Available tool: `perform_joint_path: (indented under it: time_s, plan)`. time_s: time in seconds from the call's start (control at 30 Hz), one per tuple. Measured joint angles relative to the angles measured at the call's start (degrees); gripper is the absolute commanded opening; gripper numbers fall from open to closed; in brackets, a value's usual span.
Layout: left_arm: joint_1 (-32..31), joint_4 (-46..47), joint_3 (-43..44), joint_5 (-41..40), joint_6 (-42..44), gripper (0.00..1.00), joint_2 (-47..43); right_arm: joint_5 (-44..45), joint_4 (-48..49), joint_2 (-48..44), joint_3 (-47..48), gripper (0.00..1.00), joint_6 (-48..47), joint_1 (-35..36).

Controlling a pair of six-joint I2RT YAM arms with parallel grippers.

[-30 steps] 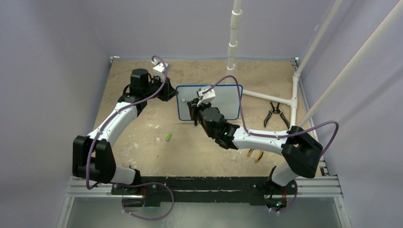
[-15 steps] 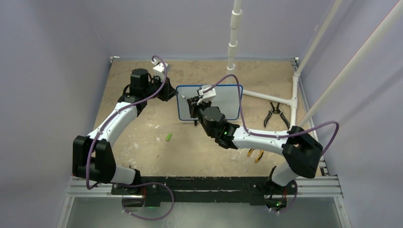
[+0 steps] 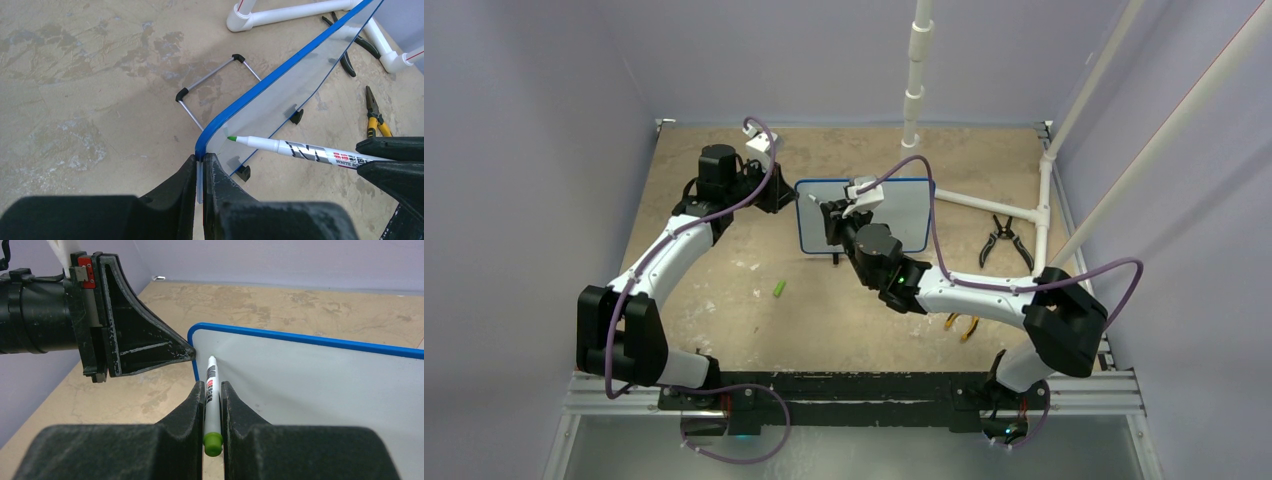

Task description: Write a sentence on the whiteboard

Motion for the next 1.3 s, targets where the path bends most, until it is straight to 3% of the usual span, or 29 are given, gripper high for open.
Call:
perform_joint_path:
  time_s: [1.3]
  plan:
    - [0.00,0.00,0.00,1.11,-0.04,0.04,0.00,2.54,-0.02,-1.09,-3.48,0.00,1.20,0.00]
